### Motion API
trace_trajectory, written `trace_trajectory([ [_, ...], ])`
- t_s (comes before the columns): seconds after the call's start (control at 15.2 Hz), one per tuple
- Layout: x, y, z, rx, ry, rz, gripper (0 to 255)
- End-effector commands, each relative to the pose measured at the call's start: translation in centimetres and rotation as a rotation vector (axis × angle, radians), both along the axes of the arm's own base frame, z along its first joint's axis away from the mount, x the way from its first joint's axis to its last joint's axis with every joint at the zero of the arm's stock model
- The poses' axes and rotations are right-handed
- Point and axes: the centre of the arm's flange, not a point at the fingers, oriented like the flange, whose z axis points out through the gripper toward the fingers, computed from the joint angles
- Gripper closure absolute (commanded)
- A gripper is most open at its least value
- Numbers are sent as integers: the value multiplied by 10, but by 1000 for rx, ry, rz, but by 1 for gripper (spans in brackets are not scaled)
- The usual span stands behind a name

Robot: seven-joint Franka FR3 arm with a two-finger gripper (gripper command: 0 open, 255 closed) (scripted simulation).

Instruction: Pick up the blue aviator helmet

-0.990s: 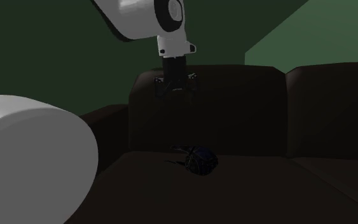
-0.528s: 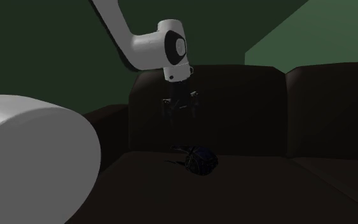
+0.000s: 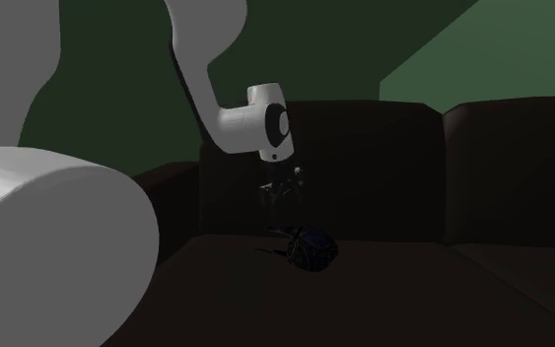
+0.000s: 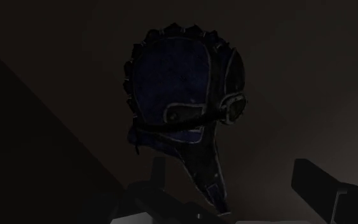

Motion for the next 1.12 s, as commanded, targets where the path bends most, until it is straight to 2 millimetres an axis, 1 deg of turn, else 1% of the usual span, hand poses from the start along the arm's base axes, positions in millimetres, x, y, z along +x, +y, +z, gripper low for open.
trace_trajectory([
  [0.0, 16, 8, -17, -31, -14, 70, 0],
  [0.33, 53, 31, -64, -106, -48, 238, 0],
  [0.4, 57, 33, -69, -113, -51, 255, 0],
  [0.86, 57, 33, -106, -113, -51, 255, 0],
  [0.99, 57, 33, -109, -113, -51, 255, 0],
  [1.06, 56, 33, -109, -113, -51, 255, 255],
])
